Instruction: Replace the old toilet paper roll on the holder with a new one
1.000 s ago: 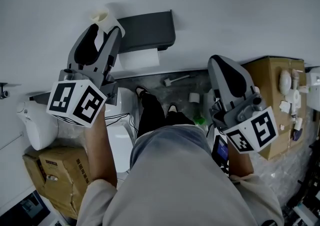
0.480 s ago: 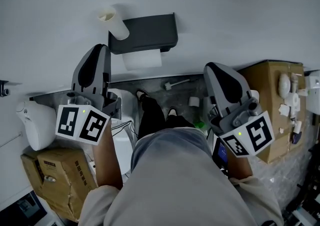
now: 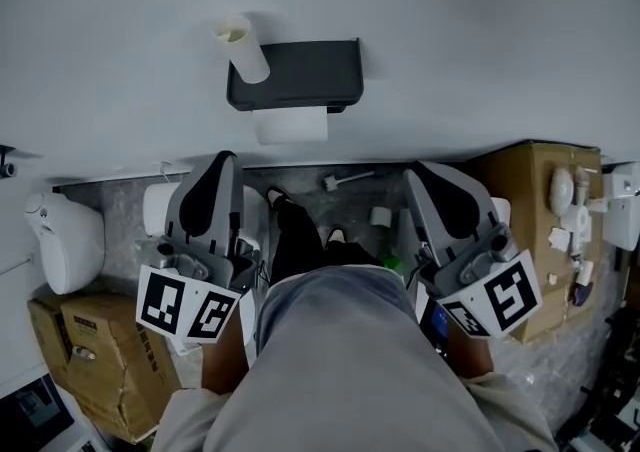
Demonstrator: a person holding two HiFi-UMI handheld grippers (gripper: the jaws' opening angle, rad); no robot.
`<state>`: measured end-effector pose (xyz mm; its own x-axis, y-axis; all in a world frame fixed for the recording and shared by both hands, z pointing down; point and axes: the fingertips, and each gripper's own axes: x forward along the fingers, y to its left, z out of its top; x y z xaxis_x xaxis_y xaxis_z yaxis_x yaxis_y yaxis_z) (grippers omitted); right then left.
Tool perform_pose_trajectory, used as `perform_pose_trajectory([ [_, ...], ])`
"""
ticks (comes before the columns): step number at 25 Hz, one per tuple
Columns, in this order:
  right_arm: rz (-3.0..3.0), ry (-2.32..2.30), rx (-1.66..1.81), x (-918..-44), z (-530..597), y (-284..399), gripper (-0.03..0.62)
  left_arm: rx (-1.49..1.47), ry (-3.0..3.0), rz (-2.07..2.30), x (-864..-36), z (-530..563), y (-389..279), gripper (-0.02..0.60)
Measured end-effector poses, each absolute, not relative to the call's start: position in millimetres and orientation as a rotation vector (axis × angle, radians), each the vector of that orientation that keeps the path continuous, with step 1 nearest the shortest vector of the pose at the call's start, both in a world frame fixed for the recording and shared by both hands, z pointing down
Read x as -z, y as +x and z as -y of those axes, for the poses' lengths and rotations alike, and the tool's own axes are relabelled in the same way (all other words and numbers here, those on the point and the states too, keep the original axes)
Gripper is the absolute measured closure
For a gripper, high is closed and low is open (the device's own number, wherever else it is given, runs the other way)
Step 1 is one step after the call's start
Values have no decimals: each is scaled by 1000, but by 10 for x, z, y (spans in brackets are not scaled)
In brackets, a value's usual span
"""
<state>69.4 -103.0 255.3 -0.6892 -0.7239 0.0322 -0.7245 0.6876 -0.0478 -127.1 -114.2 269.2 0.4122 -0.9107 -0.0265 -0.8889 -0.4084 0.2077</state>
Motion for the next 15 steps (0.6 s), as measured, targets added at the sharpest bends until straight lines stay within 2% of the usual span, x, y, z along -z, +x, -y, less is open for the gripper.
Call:
perform_pose_trajectory([
  [15,2904,1214,-117,-2532,935,643,579,226,2500,1569,-2658,946,-1261,577],
])
